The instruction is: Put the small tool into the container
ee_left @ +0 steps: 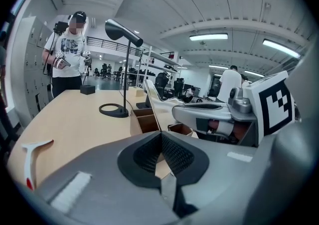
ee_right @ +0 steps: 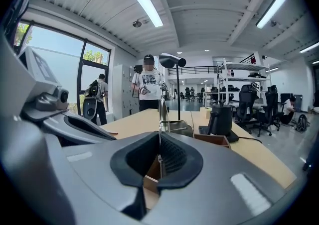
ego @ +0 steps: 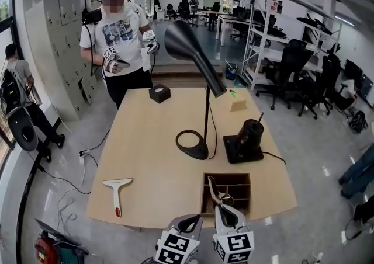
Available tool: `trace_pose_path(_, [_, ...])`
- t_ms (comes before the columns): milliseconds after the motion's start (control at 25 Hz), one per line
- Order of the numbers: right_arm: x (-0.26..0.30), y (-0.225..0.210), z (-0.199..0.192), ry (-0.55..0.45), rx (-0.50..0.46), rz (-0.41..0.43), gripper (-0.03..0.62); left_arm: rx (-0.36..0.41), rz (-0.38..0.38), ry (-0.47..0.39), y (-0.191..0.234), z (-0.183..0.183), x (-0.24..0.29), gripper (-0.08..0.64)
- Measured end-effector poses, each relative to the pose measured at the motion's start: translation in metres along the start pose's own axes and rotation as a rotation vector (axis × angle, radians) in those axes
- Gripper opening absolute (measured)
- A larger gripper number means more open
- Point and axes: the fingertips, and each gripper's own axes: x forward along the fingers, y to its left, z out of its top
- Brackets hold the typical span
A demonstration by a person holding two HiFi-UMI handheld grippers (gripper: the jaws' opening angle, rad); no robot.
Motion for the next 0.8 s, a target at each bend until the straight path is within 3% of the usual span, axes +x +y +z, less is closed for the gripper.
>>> trace_pose_path(800, [0.060, -0.016, -0.036, 0.122, -0.025, -0.041, 0.009, 0.009, -0.029, 0.020, 0.034, 0.019, 0.030, 0.011])
